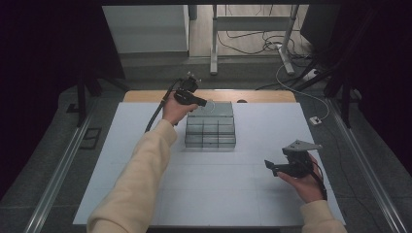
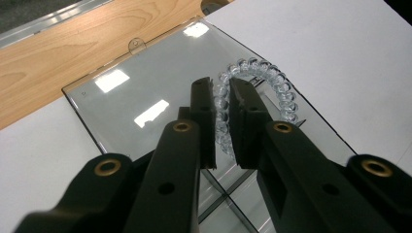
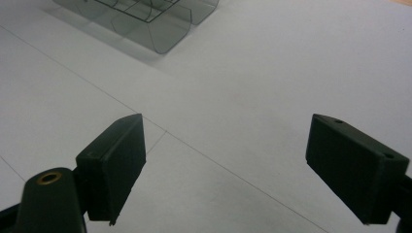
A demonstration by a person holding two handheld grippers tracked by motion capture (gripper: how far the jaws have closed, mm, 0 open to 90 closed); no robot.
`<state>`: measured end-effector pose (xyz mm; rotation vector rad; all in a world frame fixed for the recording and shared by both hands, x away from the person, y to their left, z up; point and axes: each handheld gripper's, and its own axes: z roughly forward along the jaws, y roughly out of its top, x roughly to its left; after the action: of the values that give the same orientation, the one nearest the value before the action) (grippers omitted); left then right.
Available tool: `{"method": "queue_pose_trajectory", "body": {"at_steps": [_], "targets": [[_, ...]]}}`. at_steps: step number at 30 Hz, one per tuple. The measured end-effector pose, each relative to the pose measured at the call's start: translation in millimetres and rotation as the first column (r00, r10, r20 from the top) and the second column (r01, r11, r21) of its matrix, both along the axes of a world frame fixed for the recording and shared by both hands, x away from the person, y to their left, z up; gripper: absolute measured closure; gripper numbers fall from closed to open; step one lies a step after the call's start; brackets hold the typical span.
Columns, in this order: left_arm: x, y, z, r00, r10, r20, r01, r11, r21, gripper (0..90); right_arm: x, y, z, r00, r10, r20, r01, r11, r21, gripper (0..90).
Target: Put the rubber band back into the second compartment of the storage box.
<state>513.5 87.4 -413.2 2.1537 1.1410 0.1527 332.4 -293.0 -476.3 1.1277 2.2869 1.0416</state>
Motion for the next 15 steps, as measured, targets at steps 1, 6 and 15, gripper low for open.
{"method": "queue_pose_trajectory", "body": {"at_steps": [1,6,15], "targets": [[-0.1,0.0,0.0,1.0,0.0,0.0,0.0,1.0,-0.001,81.8,-0.1,-0.1,0.0,1.0,0.0,-0.001,0.0,1.0,0.001,14.5],[-0.3,-0.4,-3.3,0.9999,-0.003,-0.009,0.003,0.9999,0.011,81.8,-0.2,-0.1,0.1,1.0,0.001,0.001,-0.001,1.0,0.0,14.5],[-1.2,-7.5,-19.1,0.9994,-0.017,-0.031,0.018,0.9994,0.03,81.8,-0.1,-0.2,-0.2,1.0,0.0,0.001,0.0,1.0,-0.003,14.5]]}}
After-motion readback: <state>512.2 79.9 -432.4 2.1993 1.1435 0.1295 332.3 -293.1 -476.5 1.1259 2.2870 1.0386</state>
